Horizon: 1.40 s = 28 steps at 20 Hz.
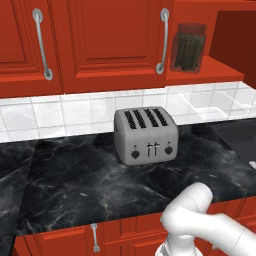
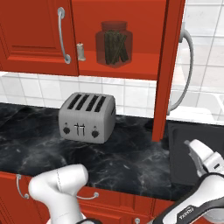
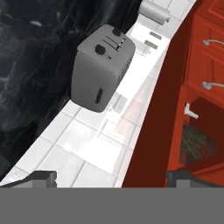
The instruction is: Pick the candle and jar from the dining table and place them in the open cabinet. Close the cabinet after placing the objects.
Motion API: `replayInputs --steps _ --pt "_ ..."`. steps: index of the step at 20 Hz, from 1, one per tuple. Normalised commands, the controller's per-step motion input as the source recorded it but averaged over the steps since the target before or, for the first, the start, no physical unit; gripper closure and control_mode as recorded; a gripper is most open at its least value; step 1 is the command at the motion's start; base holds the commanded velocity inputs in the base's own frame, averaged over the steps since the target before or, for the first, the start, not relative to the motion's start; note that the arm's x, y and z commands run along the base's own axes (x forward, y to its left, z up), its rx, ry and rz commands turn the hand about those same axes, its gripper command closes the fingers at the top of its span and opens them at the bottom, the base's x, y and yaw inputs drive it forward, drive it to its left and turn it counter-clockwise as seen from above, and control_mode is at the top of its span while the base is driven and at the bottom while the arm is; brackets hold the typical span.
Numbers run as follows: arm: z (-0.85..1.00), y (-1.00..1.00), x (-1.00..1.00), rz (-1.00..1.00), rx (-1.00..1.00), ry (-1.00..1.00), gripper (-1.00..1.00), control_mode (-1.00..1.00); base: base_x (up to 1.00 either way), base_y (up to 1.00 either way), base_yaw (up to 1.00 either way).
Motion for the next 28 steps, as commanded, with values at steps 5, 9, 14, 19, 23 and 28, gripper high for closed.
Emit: replayInputs --steps 5,9,14,19,23,28 --pt "0.21 -0.03 0.11 0.0 0.04 0.0 -1.0 -1.0 0.0 0.0 0.0" --pt "0.24 0.0 0.04 0.0 0.06 0.0 -1.0 -1.0 0.0 0.0 0.0" --pt "0.31 0.06 0.02 0.0 0.01 0.0 -1.0 -1.0 0.0 0.0 0.0" --pt "0.44 0.21 0.0 0.0 0.0 0.0 -1.0 -1.0 0.0 0.0 0.0" --pt "0.49 0.32 0.0 0.0 0.0 -0.02 -1.0 -1.0 0.0 0.0 0.0" --pt "0.29 0.15 0.06 -0.01 0.01 0.0 -1.0 -1.0 0.0 0.0 0.0"
